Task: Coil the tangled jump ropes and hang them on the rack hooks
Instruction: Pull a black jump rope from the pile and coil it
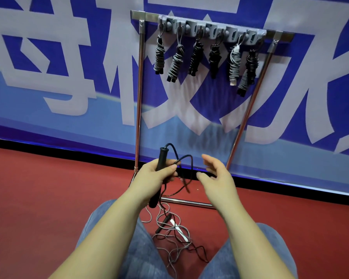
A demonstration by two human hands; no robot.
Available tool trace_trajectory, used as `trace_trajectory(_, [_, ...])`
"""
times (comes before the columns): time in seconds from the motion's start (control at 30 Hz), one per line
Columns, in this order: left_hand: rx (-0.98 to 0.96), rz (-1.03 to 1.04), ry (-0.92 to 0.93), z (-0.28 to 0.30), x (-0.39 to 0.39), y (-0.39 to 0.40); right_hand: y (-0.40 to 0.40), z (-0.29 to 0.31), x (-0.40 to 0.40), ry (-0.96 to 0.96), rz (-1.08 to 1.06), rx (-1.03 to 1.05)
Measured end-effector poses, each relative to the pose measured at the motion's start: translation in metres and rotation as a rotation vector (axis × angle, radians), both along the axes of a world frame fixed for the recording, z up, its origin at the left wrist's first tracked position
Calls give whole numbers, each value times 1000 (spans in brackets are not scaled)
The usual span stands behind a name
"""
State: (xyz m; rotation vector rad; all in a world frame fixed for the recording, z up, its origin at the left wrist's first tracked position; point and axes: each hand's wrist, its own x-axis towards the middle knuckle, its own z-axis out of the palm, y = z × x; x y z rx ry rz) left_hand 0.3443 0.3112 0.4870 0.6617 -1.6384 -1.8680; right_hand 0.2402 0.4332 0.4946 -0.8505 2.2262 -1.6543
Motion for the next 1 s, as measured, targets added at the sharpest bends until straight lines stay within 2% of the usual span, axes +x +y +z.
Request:
trace_trajectory(0.13, [-26,-138,-8,7,2,6,-3,6,6,-39,40,-51])
trace_trajectory(0.23, [-33,-253,-28,10,4,10,-6,2,4,-238,33,-92])
trace_trajectory(0.33, [-46,-307,-64,8,3,11,-6,5,3,-451,35,-248])
trace_trajectory(0.43, [-94,-380,-133,6,2,9,-3,15,-3,-463,-48,-375])
trace_trajectory(0.57, [-178,-381,-235,0,4,5,10,30,-19,-537,-179,-558])
trace_trajectory(0.67, [-164,-321,-241,-2,4,3,16,32,-27,-605,-188,-571])
trace_trajectory(0.77, [10,-220,-167,1,1,5,10,25,-23,-671,-49,-408])
trace_trajectory(0.87, [218,-102,-82,6,-4,8,4,14,-9,-560,190,-42])
trace_trajectory(0.93, [351,-36,-23,8,-6,7,1,5,2,-304,345,248])
trace_trajectory(1.0, [443,5,17,9,-6,5,-3,-7,9,74,441,506])
